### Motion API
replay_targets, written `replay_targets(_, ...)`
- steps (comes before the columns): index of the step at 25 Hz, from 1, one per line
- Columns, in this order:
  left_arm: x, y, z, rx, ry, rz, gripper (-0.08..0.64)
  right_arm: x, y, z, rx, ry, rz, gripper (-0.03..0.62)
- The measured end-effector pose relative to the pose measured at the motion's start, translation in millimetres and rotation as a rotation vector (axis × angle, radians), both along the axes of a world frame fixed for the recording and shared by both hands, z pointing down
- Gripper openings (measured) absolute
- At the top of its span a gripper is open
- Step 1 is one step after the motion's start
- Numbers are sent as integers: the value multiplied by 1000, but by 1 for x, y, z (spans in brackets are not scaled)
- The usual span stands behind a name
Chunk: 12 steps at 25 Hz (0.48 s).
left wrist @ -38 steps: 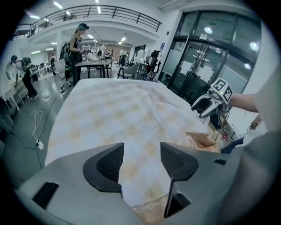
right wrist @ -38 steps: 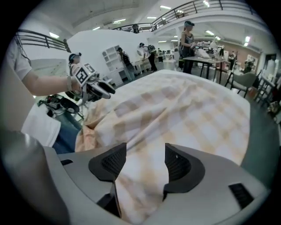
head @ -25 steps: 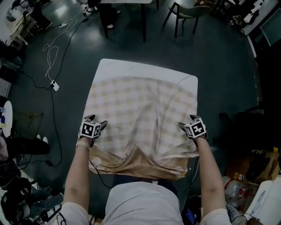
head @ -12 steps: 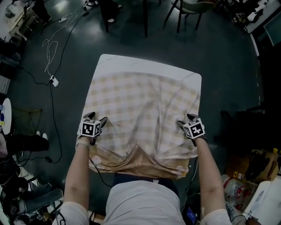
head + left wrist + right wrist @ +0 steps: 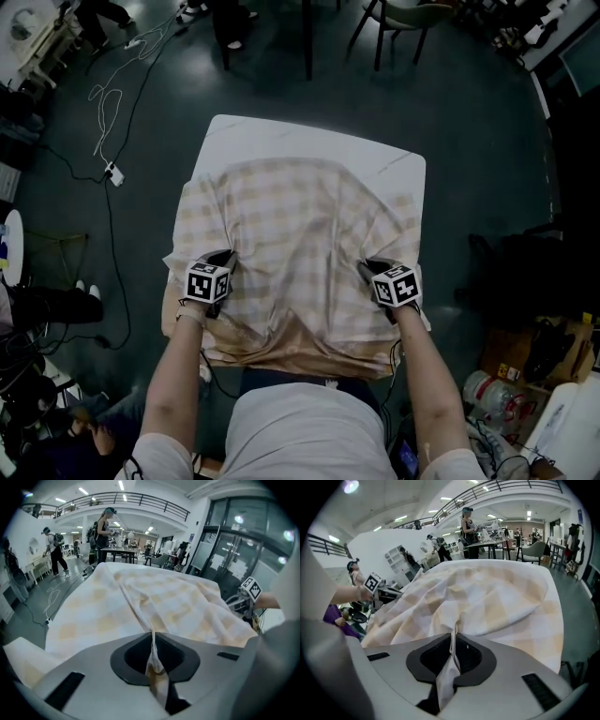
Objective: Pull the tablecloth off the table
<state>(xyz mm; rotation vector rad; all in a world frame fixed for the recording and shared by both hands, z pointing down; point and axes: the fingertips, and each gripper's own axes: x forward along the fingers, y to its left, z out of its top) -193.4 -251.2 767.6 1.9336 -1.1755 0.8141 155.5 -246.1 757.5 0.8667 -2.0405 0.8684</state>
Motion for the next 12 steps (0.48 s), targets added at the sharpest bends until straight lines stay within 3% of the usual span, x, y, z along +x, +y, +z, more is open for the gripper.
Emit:
replay_targets(4, 24, -1, -18, 3, 175, -36, 35, -15, 1, -15, 1, -127, 65, 49)
replay_targets(7, 50, 1, -33, -10, 308, -4, 46, -33, 6, -27, -31, -251, 83, 49)
replay_targets(9, 70, 4, -41, -26, 372, 34, 135, -51, 10, -34, -76, -355, 92, 77)
replay_targets(10, 80, 6, -44, -32, 393, 55, 156, -60, 13, -37, -100, -393, 91, 112)
replay_targets(11, 90, 8, -46, -36, 407, 76, 234, -69, 16, -38, -118, -417, 82, 150)
replay_targets(12, 100, 11, -47, -39, 413, 99, 269, -78, 20, -38, -129, -424, 66, 200)
